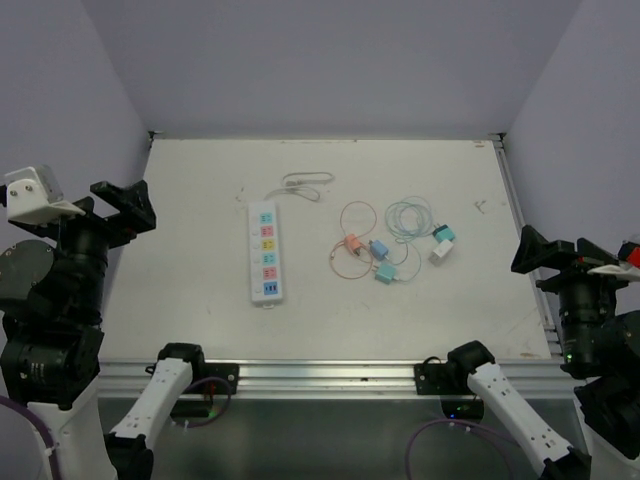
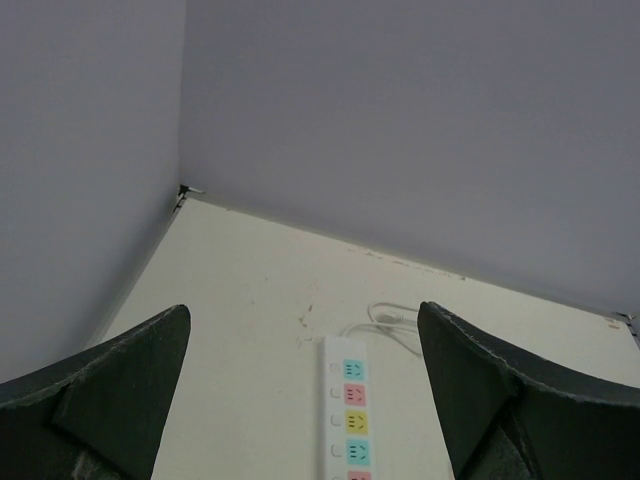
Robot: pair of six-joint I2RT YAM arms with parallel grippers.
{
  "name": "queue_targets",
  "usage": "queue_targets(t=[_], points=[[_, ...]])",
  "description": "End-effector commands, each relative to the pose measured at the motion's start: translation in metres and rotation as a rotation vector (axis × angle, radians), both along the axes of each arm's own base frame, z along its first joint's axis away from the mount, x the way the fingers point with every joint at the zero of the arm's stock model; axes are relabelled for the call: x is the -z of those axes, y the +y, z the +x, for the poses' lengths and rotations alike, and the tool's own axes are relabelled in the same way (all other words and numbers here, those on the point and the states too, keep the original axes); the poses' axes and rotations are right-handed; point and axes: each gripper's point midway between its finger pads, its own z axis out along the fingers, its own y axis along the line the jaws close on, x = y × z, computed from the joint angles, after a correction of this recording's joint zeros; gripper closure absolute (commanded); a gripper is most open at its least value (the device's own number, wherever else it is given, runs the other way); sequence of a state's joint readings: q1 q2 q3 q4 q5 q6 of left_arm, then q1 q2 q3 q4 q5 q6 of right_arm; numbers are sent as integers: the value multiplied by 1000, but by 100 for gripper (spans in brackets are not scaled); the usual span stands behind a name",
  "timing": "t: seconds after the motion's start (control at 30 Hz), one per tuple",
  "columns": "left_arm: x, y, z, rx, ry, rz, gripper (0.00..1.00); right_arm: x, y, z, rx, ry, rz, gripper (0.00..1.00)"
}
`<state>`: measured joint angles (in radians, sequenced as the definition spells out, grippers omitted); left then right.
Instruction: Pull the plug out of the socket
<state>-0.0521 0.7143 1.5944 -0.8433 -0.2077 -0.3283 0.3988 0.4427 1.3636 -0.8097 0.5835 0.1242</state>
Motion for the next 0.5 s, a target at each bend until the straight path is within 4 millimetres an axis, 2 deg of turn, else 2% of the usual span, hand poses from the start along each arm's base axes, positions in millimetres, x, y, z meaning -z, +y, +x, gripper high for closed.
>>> queue_targets(t=[0.0,0.3,0.47], points=[[6,6,-11,-22,8,36,0,-18,2,-1,-16,-82,-4,1],[3,11,-20,-38,-15,45,0,-28,11,8,-51,-134,-20,1],[6,8,-18,-28,-9,46,0,-23,22,19,-91,-122,-28,1]])
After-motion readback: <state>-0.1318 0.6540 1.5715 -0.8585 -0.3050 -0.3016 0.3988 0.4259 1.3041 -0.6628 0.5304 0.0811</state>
